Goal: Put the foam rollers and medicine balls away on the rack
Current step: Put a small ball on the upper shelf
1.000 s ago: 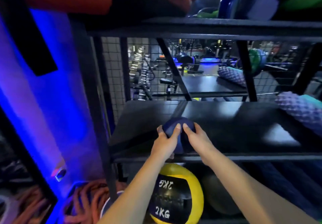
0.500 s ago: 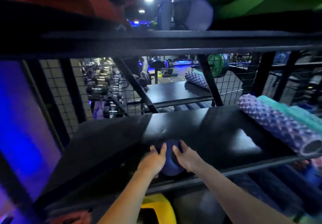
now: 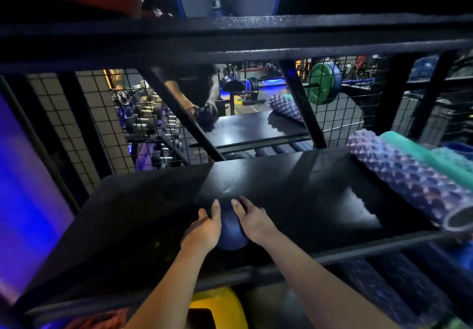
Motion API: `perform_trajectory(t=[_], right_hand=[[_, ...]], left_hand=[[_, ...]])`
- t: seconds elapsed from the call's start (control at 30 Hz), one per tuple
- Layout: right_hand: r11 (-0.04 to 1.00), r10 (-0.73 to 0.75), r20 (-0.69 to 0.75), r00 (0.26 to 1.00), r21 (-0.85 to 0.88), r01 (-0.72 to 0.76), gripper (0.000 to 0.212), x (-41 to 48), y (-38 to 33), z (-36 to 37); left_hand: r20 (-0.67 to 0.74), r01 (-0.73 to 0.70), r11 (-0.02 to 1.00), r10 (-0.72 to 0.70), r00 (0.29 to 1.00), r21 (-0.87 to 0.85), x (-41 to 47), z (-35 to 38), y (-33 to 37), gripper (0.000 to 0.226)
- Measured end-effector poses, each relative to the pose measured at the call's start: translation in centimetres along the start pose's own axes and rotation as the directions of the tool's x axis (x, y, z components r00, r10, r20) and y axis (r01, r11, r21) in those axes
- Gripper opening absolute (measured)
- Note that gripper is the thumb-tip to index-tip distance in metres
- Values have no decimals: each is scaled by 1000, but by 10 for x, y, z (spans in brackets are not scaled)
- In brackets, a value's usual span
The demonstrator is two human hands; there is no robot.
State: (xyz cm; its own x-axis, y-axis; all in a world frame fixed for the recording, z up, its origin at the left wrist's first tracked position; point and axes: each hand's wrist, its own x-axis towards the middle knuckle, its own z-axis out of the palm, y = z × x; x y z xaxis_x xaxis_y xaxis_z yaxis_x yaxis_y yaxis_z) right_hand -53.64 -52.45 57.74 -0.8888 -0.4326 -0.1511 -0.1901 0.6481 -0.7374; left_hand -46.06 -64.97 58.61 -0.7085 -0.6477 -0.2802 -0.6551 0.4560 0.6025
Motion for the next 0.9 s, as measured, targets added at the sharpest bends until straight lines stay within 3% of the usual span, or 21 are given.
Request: perform_trajectory(t=[0.13, 0.23, 0.33, 0.43, 0.47, 0.53, 0.67, 0.77, 0.9], right_hand=[[995, -87, 101, 991, 60, 81, 73, 8, 3, -14], [983, -112, 194, 975, 163, 81, 57, 8, 2, -28], [982, -52, 121, 991, 184, 29, 66, -1, 6, -22], [970, 104, -26, 994, 224, -96, 102, -13, 11, -10], [959, 167, -70, 984, 244, -145, 105, -20, 9, -7], [956, 246, -176, 953, 204, -209, 95, -36, 4, -2], [976, 194, -351, 916, 166, -143, 61, -78, -2, 13], [978, 120, -490, 863, 205, -20, 37, -107, 0, 27], [997, -47, -661, 749, 16, 76, 22, -153, -7, 75]], left_hand=[[-2, 19, 996, -20, 1000, -87, -5, 9, 1, 85], [10, 19, 994, -18, 1000, -108, -16, 11, 6, 79], [50, 61, 988, -54, 997, -142, -21, 14, 5, 83], [69, 70, 988, -61, 996, -137, -29, 12, 7, 81], [85, 70, 989, -59, 995, -129, -34, 10, 8, 79], [124, 73, 976, -48, 991, -203, -47, 9, 5, 83], [185, -35, 908, 123, 975, -418, -65, 3, -34, 68], [80, -145, 808, 230, 970, -570, -83, -6, -78, 40], [-72, -158, 598, 166, 984, -786, -123, -26, -135, 16]])
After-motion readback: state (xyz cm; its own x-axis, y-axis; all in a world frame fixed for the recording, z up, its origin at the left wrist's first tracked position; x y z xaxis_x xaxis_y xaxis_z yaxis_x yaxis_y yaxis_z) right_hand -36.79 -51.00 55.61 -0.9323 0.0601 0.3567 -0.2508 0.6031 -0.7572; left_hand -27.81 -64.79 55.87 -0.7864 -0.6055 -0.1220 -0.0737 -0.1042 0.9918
